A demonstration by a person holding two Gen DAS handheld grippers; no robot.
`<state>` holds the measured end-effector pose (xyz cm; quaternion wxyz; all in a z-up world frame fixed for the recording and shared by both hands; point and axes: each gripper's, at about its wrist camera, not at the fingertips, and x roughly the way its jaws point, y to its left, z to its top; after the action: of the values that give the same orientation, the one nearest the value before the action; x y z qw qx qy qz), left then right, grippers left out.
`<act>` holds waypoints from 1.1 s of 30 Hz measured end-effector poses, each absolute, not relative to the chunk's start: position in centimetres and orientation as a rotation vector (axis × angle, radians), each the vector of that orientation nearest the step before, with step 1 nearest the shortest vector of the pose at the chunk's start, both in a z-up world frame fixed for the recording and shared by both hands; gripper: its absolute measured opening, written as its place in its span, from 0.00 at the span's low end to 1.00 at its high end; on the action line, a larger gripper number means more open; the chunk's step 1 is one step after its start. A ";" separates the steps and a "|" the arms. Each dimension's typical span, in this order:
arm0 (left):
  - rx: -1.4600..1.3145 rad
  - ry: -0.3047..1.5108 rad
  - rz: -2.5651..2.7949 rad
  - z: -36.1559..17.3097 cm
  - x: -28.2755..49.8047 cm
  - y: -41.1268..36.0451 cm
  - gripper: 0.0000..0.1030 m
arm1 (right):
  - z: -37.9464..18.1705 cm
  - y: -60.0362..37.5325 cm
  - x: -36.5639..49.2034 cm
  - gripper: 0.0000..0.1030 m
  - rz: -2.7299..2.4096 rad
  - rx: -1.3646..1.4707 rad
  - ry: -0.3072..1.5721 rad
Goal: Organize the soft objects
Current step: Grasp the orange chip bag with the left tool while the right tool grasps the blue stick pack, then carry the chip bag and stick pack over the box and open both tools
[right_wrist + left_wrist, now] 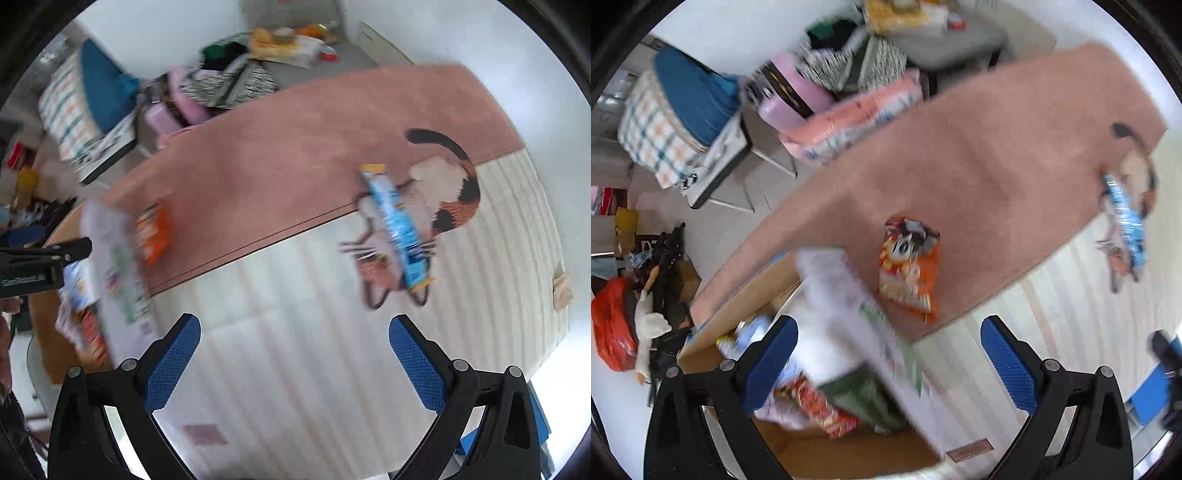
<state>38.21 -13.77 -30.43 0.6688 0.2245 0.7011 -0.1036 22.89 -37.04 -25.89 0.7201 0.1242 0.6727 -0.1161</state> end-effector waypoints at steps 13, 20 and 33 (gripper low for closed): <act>0.580 1.792 -0.204 -41.9 41.8 -16.9 0.99 | -36.1 -45.6 29.4 1.00 -0.336 0.262 1.650; 0.547 1.871 -0.217 -44.6 41.9 -17.0 0.90 | -41.1 -47.6 31.1 1.00 -0.356 0.256 1.736; 0.411 1.829 -0.222 -43.3 40.3 -17.8 0.48 | -42.5 -47.6 32.4 0.16 -0.311 0.326 1.772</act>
<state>40.28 -17.79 -43.32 0.5866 0.1765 0.7847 -0.0952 32.36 -47.64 -42.54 0.6103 0.1411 0.7678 -0.1348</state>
